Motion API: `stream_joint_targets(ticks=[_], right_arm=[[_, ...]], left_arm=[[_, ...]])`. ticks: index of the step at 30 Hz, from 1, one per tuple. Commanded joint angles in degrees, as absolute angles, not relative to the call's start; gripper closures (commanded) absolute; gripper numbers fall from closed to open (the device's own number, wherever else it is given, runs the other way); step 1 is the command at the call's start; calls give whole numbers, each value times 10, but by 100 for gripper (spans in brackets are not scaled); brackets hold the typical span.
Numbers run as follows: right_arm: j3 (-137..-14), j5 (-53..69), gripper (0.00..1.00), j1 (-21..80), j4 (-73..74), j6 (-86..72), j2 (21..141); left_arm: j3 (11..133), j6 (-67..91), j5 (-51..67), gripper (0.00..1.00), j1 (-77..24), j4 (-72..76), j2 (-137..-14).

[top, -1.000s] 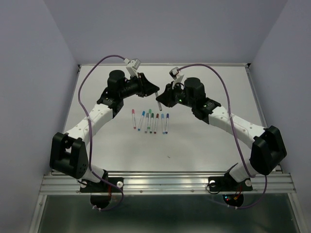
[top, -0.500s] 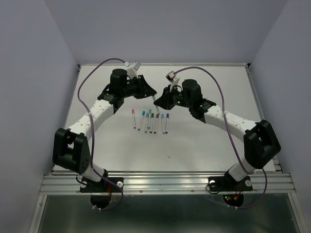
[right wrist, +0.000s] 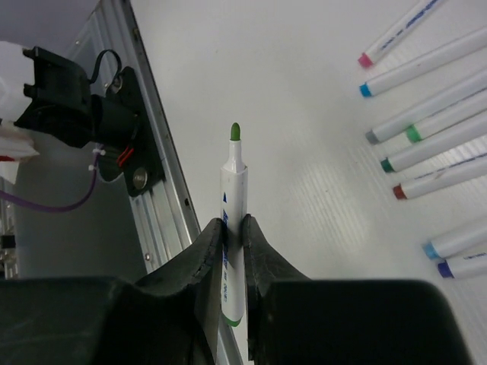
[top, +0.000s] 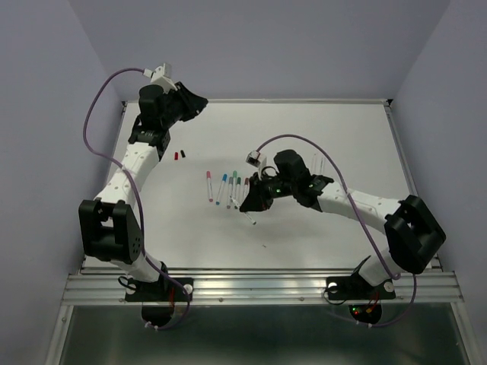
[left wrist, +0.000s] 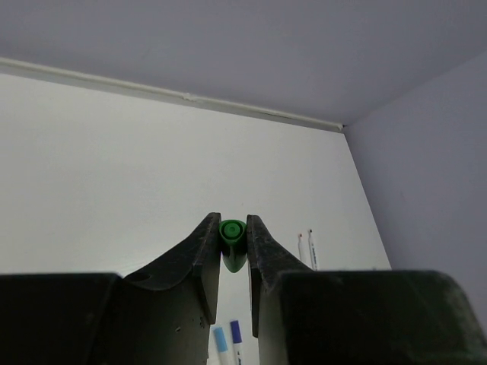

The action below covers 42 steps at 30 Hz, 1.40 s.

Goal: Open the pen caps

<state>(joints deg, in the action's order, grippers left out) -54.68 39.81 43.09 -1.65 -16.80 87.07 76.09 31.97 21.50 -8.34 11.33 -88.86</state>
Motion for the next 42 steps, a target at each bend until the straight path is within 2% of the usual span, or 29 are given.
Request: stream_joint_targets(ticks=[1, 9, 15, 24, 31, 34, 38, 39, 42], right_arm=[[-567, 320, 99, 421, -5, -171, 833], [-599, 172, 99, 347, 53, -209, 856], [-625, 45, 99, 294, 105, -209, 863], [-652, -18, 99, 263, 134, -204, 904], [-663, -33, 99, 258, 141, -201, 922], [-664, -33, 99, 252, 143, -200, 927], [-669, -36, 99, 247, 146, -200, 933], [-670, -37, 99, 247, 146, -200, 934], [-670, -38, 99, 247, 147, -201, 934]], left_arm=[[781, 297, 176, 100, -83, 83, -865], [756, 249, 30, 97, -80, -44, -885], [774, 218, -34, 95, -79, -123, -956], [798, 220, -77, 79, -74, -156, -1048], [815, 222, -95, 76, -69, -169, -1097], [813, 223, -96, 64, -67, -167, -1104], [815, 221, -100, 56, -65, -169, -1107], [816, 221, -99, 51, -63, -169, -1107], [815, 223, -92, 48, -63, -169, -1108]])
